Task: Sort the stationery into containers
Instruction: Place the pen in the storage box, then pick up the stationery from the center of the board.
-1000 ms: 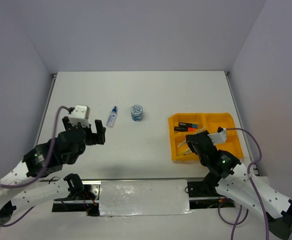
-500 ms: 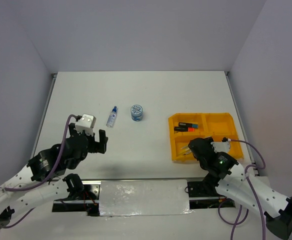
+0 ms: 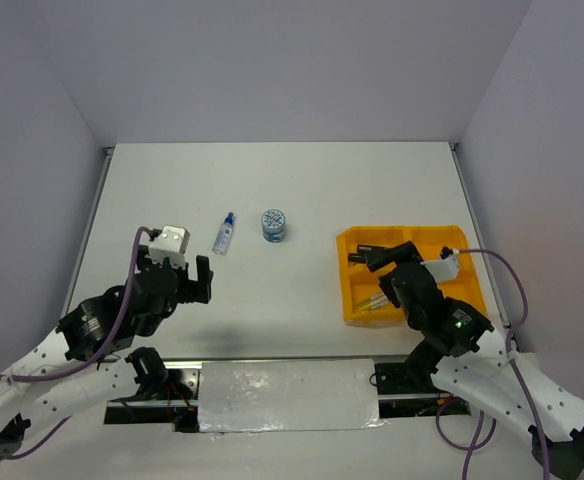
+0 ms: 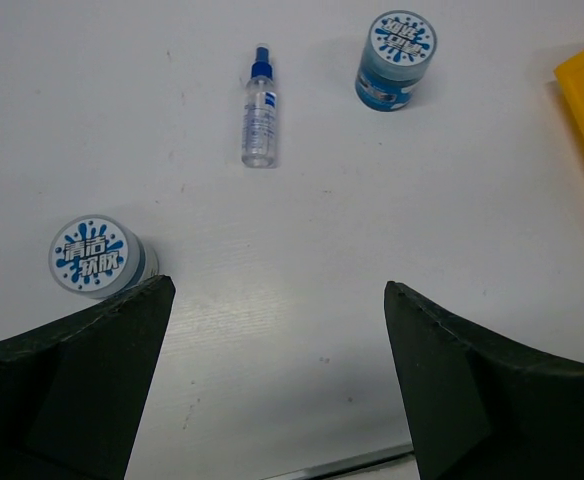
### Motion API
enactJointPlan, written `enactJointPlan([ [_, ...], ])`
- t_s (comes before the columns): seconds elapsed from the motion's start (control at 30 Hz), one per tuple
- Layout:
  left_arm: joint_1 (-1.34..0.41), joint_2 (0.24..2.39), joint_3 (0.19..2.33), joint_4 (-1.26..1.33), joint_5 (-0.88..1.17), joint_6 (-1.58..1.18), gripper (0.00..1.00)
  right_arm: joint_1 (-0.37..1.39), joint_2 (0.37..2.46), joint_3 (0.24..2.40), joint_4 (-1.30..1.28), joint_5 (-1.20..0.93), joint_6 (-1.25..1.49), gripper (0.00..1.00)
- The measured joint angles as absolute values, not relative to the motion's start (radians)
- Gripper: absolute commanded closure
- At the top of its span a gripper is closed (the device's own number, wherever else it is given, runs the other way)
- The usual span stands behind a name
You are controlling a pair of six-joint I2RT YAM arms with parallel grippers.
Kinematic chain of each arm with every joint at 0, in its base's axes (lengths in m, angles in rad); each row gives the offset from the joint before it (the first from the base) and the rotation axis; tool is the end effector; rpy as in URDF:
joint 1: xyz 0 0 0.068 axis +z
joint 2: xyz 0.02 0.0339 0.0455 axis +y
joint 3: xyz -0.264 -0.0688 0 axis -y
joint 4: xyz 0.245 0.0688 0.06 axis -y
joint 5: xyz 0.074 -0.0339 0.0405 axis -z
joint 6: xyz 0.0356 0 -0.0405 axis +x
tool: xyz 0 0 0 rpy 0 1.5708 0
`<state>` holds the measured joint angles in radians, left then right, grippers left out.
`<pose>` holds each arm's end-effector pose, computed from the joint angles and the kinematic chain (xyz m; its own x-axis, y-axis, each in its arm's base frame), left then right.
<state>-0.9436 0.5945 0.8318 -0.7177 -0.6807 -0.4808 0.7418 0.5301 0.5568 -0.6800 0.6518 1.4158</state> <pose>0.0859 -0.0804 0.3303 -0.3800 -0.0882 -0.9208 0.1420 0.9781 -0.1523 0.1007 0.0630 0.2513 -0.2490 0.8372 -0.4869 0.4146 0.5464 0.7276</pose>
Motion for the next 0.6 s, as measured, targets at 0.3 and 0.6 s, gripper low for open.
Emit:
enactJointPlan([
  [0.3,-0.768,0.673,0.846,-0.738,-0.698,-0.531,0.01,0.756,0.846,0.722,-0.413,0.318,0.877,0.00],
  [0.6,-0.570,0.661,0.846,-0.733,-0.678,-0.557,0.01,0.810,1.467,1.172,-0.437,0.196,0.514,0.00],
])
